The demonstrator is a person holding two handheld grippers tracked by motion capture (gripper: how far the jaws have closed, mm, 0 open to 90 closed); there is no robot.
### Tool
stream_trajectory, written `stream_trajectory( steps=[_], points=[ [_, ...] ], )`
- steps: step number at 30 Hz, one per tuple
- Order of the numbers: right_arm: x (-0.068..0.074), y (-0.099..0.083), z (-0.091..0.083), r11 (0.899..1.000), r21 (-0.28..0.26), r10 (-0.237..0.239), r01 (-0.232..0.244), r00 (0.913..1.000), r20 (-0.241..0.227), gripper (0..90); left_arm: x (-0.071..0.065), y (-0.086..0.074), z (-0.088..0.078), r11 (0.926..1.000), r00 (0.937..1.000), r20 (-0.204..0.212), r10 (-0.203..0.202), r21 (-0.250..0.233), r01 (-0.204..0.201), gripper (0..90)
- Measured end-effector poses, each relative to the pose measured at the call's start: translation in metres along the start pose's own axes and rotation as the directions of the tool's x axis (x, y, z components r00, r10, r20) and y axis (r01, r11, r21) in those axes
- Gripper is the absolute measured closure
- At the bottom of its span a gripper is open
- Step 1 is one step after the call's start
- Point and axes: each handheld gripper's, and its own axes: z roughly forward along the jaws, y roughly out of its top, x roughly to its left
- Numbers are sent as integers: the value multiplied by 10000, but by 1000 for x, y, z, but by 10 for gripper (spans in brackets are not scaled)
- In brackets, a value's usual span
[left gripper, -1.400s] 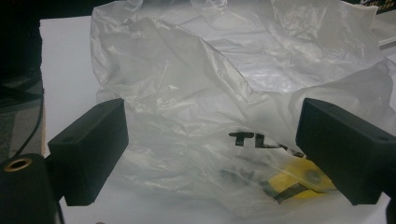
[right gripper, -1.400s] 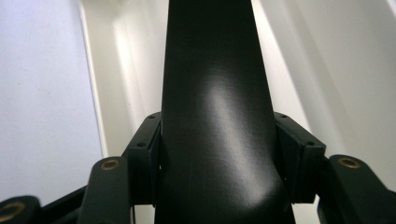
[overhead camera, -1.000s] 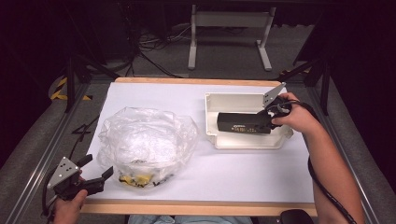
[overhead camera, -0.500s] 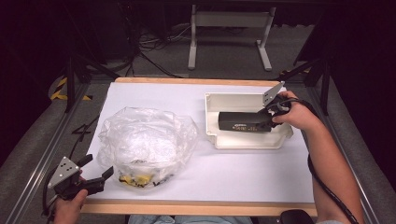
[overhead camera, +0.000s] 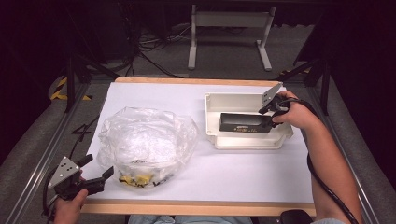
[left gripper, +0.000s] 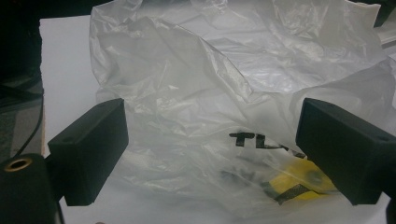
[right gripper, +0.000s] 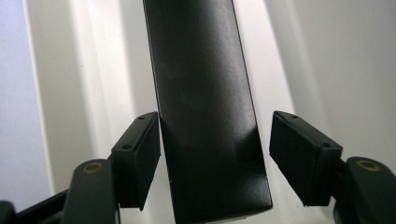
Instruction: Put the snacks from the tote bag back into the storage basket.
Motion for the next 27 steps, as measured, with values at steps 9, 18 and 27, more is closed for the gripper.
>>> stream_trajectory(
  steps=[9, 18, 27],
  points=[
    [0, -2, -8, 9997, -173, 150, -142, 9990, 413, 331, 0, 1, 1, 10000, 10000, 9, 44, -31, -44, 102],
    [8, 4, -19, 9949, -769, 705, -651, 9951, 695, 233, 0, 2, 1, 10000, 10000, 49, 83, -9, -83, 102],
    [35, 21, -48, 9801, -1760, 1115, -916, 9880, 1067, 159, 0, 4, 4, 9999, 9997, 186, 141, -97, -140, 102]
  ],
)
